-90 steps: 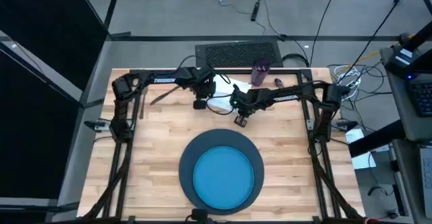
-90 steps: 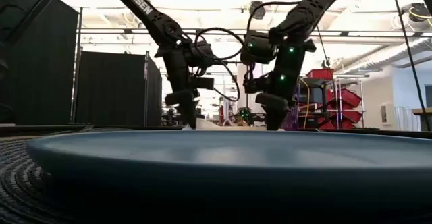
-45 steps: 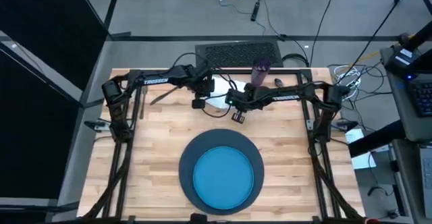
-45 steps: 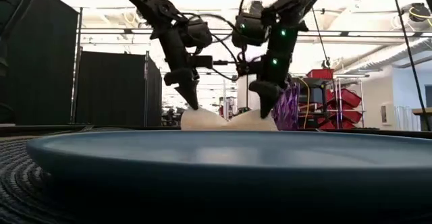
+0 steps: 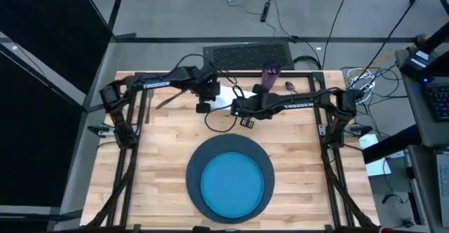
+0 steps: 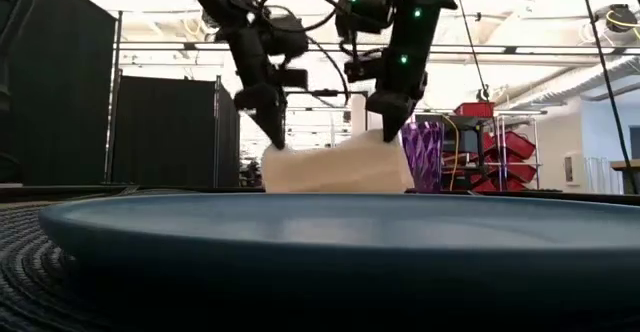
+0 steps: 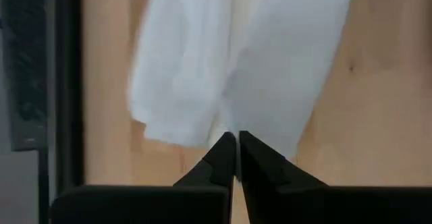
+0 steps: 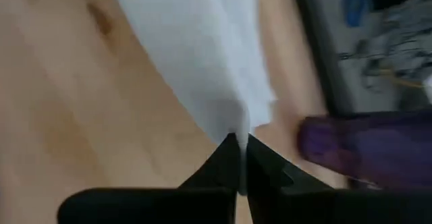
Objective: Set table place
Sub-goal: Fold the white table napkin
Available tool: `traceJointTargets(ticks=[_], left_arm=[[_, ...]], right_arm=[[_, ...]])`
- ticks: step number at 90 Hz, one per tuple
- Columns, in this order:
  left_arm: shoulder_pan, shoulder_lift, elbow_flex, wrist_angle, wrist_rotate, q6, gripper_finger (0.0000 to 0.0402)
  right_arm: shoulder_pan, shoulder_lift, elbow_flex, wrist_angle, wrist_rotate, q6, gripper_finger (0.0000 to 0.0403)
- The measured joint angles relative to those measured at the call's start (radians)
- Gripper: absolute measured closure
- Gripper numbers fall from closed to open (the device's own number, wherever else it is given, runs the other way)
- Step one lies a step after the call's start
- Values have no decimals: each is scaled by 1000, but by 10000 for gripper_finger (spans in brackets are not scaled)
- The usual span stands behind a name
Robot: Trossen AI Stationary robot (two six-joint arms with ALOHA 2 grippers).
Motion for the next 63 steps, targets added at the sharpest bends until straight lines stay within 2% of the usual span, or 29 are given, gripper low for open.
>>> traceJointTargets(ticks=[23,35,63], left_arm=[[-40,-109,1,-15,-10,-28,401],[-67,-148,1,-18,-54,-44,401],[-91,-185,1,-33,-120,-54,401]], right_arm=[[22,-39,0,23,-4,15,403],[40,-62,0,19,92,31,403],[58,-116,1,-7,48,70,403]])
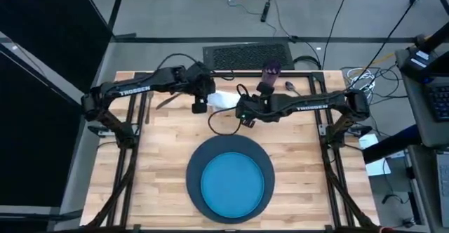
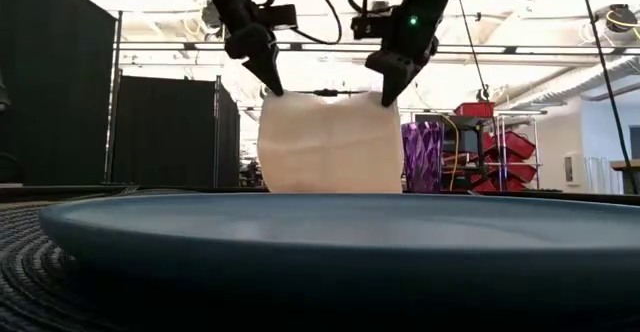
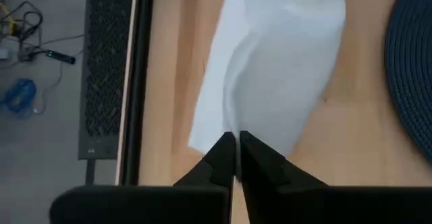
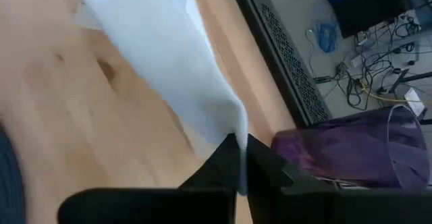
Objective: Set table place
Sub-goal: Fold the white table napkin
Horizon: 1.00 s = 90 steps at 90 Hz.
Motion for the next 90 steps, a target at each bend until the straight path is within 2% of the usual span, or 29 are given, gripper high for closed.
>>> traceJointTargets(ticks=[18,31,43,61,71,90], left_arm=[[-6,1,0,0,-1,0,401],[-5,2,0,2,-1,0,401],[-6,2,0,-2,-1,0,401],[-6,2,0,-2,-1,0,401],[-6,2,0,-2,-1,1,401],[-5,2,-1,-2,-1,1,401]], right_arm=[[-3,0,0,2,-127,35,398],[-4,0,0,2,-133,23,388],[-4,0,0,5,-137,-7,400],[-13,0,0,57,-127,-3,397],[-20,0,0,58,-130,-3,378],[-24,0,0,57,-133,-1,314]])
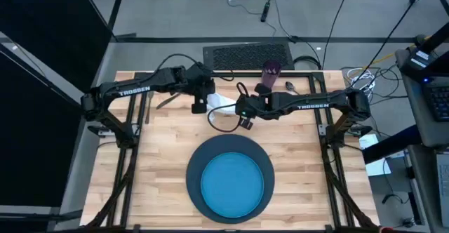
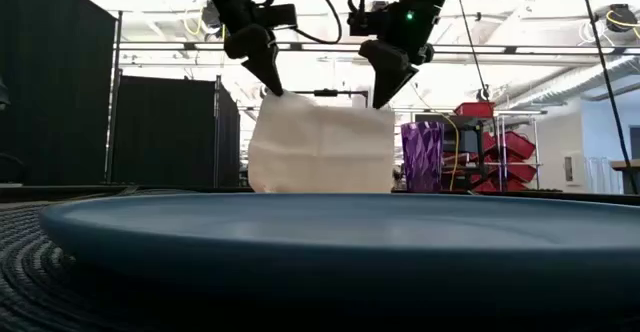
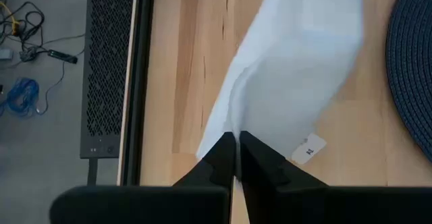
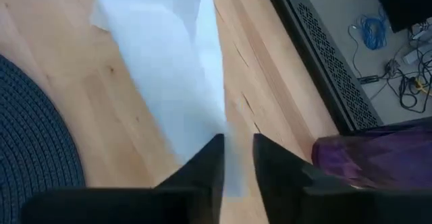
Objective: Set table place
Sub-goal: Fold the white table napkin
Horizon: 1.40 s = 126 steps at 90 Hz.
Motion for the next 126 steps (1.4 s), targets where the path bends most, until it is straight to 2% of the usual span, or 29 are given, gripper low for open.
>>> traceJointTargets(ticks=[11,27,36,46,70,82,96,126], left_arm=[[0,0,0,0,-10,1,401],[0,0,0,0,-13,1,401],[0,0,0,0,-14,1,401],[0,0,0,-4,-17,1,401],[0,0,0,-14,-17,3,401],[1,1,0,-19,-17,5,401],[2,1,0,-19,-17,8,402],[2,1,0,-36,-17,6,401]], right_arm=[[0,0,0,-7,-72,-18,301],[0,2,0,25,-64,10,361],[-8,2,0,78,-168,23,371],[-20,7,-15,163,-283,4,345],[-68,8,-86,224,-409,-14,230],[-74,8,-141,294,-496,-26,199],[-76,8,-172,338,-497,-36,197],[-98,7,-207,364,-491,-34,247]])
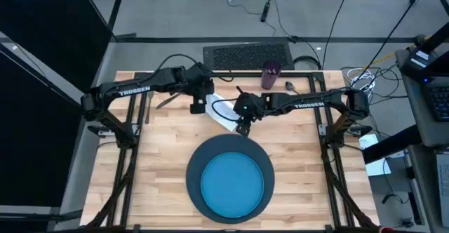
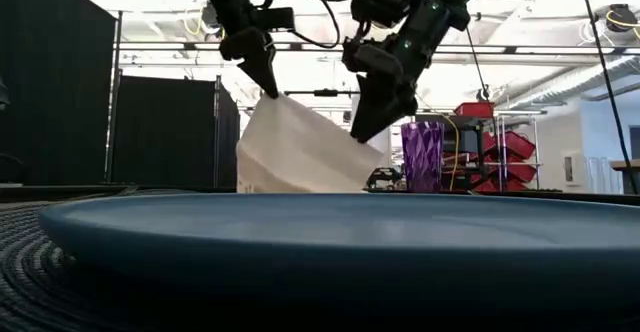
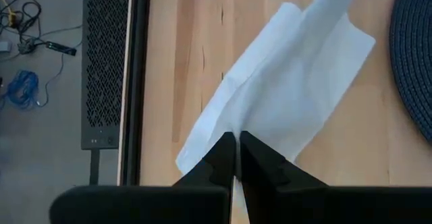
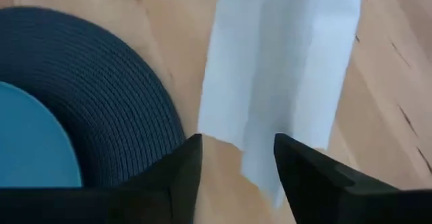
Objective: Set table place
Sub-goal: Fold the white table napkin
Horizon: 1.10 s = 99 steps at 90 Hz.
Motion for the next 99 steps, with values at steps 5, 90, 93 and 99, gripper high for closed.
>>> traceJointTargets(ticks=[5,90,93,99], left_arm=[[0,0,0,0,0,-3,401],[0,0,0,-24,-26,-5,401],[0,0,0,-25,-26,-5,401],[0,0,0,-24,-32,-5,401]], right_arm=[[-2,0,-5,11,3,-1,257],[6,0,-51,92,47,-114,403],[8,0,-51,87,47,-118,403],[15,-3,-51,72,45,-125,403]])
